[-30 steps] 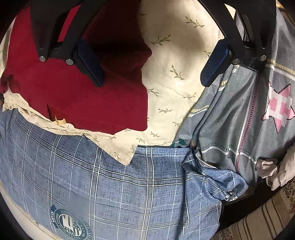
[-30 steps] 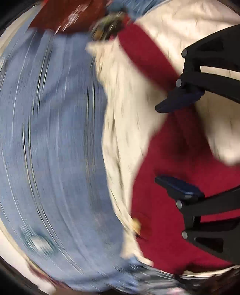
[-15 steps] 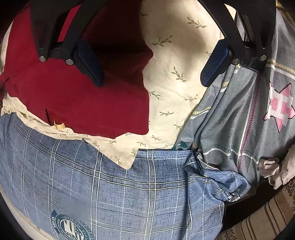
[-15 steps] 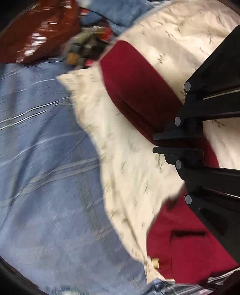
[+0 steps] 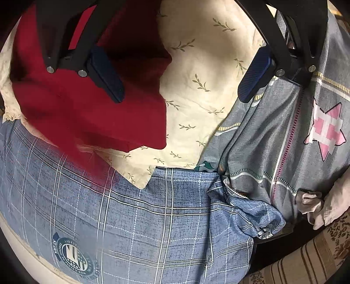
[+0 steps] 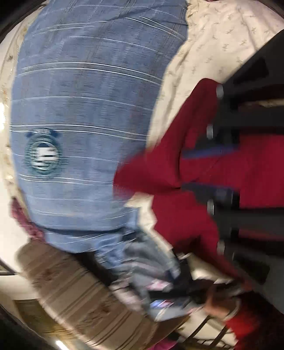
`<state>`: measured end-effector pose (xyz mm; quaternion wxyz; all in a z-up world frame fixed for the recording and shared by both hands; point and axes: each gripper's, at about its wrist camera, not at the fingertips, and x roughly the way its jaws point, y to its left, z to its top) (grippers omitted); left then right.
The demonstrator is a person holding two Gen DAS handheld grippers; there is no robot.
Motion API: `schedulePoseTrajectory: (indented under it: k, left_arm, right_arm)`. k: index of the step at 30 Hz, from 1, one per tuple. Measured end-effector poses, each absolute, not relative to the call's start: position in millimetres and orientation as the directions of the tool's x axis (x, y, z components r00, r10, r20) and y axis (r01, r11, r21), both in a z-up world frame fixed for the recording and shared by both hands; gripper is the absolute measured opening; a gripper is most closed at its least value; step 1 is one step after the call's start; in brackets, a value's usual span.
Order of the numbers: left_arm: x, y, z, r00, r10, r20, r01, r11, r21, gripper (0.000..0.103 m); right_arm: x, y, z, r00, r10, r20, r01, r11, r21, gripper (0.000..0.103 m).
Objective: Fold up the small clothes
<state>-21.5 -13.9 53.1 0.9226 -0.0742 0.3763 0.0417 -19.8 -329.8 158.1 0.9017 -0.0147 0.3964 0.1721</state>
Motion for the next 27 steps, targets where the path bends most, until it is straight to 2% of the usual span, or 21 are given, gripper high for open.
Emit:
schedulePoseTrajectory:
  k: [4, 7, 14, 20, 22, 23, 24, 25, 27]
  left_arm:
    - [-22, -13, 57, 0.723, 0.008, -0.691, -0.13, 0.984, -0.124, 0.103]
    - [-21, -13, 56, 0.721, 0.016, -0.693, -0.138, 0.983, -0.121, 0.103]
    - [-19, 0, 50, 0.707, 0.045, -0.706, -0.183, 0.976, -0.121, 0.103]
    - [-12, 5, 44, 0.683, 0.067, -0.727, -0.2, 0.975, -0.097, 0.103]
    - [-10, 10, 43, 0.677, 0.064, -0.733, -0.21, 0.972, -0.109, 0.103]
    - [-11, 13, 44, 0.678, 0.057, -0.733, -0.212, 0.97, -0.12, 0.103]
    - [-11, 15, 46, 0.68, 0.052, -0.731, -0.212, 0.969, -0.128, 0.103]
    - [-12, 18, 48, 0.686, 0.05, -0.726, -0.215, 0.967, -0.135, 0.103]
    - [-14, 23, 53, 0.697, 0.052, -0.715, -0.224, 0.963, -0.148, 0.103]
  right_arm:
    - [-24, -351, 130, 0.602, 0.267, -0.752, -0.21, 0.962, 0.173, 0.053]
    - [-25, -343, 124, 0.61, 0.292, -0.737, -0.231, 0.955, 0.187, 0.053]
    - [14, -238, 96, 0.608, 0.312, -0.73, -0.395, 0.917, 0.063, 0.052]
    - [71, -163, 47, 0.608, 0.192, -0.77, -0.426, 0.898, -0.112, 0.047]
    - [85, -165, 38, 0.602, 0.162, -0.782, -0.39, 0.914, -0.111, 0.025]
    - [88, -172, 41, 0.598, 0.191, -0.778, -0.371, 0.927, -0.058, 0.023]
    - [87, -178, 45, 0.595, 0.21, -0.776, -0.36, 0.933, -0.024, 0.013]
    - [84, -182, 51, 0.597, 0.23, -0.768, -0.353, 0.936, 0.006, 0.01]
    - [65, -189, 71, 0.612, 0.288, -0.737, -0.368, 0.928, 0.057, 0.01]
